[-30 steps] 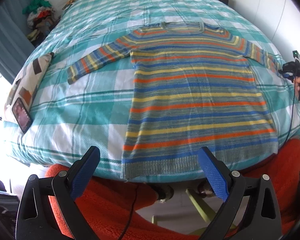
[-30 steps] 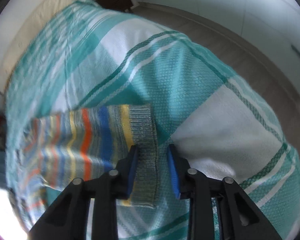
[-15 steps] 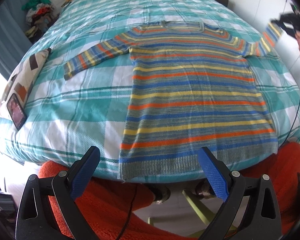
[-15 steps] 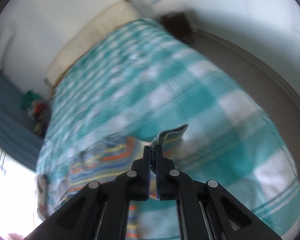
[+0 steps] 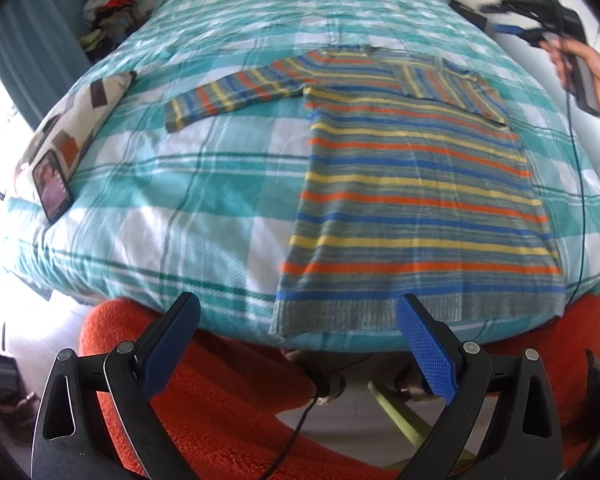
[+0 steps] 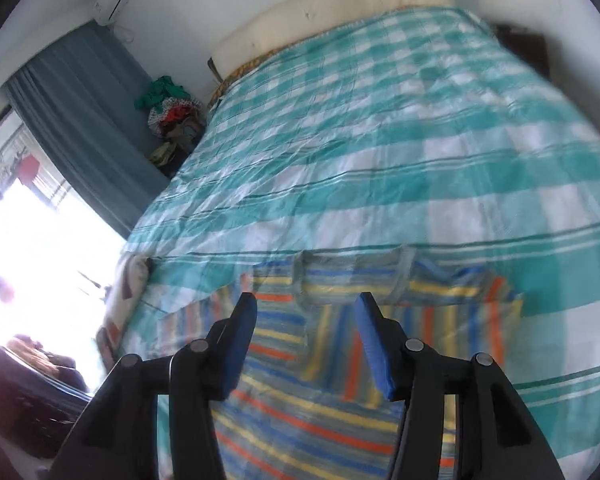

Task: Fold small clothes
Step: 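Fold the held sleeve across the sweater body with the right gripper and release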

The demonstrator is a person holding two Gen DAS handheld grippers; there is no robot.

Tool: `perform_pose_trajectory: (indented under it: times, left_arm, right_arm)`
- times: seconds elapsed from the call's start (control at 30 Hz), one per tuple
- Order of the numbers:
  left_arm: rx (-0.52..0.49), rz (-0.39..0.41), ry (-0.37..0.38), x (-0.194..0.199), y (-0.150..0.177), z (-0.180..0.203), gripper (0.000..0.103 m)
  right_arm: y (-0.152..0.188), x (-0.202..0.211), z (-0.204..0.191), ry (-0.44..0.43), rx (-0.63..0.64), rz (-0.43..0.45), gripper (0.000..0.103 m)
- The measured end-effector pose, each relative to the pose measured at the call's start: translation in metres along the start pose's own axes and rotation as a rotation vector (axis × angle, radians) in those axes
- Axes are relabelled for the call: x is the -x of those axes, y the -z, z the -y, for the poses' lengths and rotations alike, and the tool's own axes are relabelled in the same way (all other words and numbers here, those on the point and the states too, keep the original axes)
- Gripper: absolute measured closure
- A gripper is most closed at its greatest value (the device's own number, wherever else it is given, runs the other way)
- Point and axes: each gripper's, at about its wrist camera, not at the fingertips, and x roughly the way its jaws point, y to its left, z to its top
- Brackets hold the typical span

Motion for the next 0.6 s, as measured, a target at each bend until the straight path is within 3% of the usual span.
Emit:
perform_pose_trajectory:
  times: [0.13, 0.23, 0.37, 0.43, 0.47, 0.53, 0.57, 0.6]
  left_arm:
    - [0.016, -0.033, 0.006, -0.011, 0.003, -0.005, 0.004]
    - [-0.005, -0.040, 0.007, -0.013, 0.000, 0.002, 0.004]
    - [-0.053, -0.013, 0.012, -0.005, -0.005, 0.018, 0.004]
    - [-0.071, -0.002, 0.004, 0.000, -0.006, 0.023, 0.004]
    - [-0.075, 0.001, -0.001, 0.001, -0.006, 0.024, 0.004]
    - [-0.076, 0.009, -0.012, 0.004, -0.004, 0.024, 0.004]
    - [-0.072, 0.008, -0.016, 0.004, -0.003, 0.023, 0.004]
    - [-0.064, 0.000, -0.018, 0.001, -0.001, 0.021, 0.004]
  right_arm:
    - [0.024, -0.002, 0.046, 0.177, 0.103, -0.119, 0.054]
    - [0.054, -0.022, 0.061, 0.158, 0.094, -0.210, 0.071]
    - [0.083, -0.061, 0.073, 0.142, 0.022, -0.252, 0.071]
    - [0.097, -0.077, 0.087, 0.205, -0.023, -0.280, 0.071]
    - [0.106, -0.086, 0.103, 0.291, -0.049, -0.320, 0.075]
    - [0.108, -0.076, 0.123, 0.346, -0.103, -0.297, 0.103]
    - [0.105, -0.067, 0.125, 0.409, -0.092, -0.274, 0.103]
    - [0.103, -0.059, 0.123, 0.459, -0.060, -0.259, 0.092]
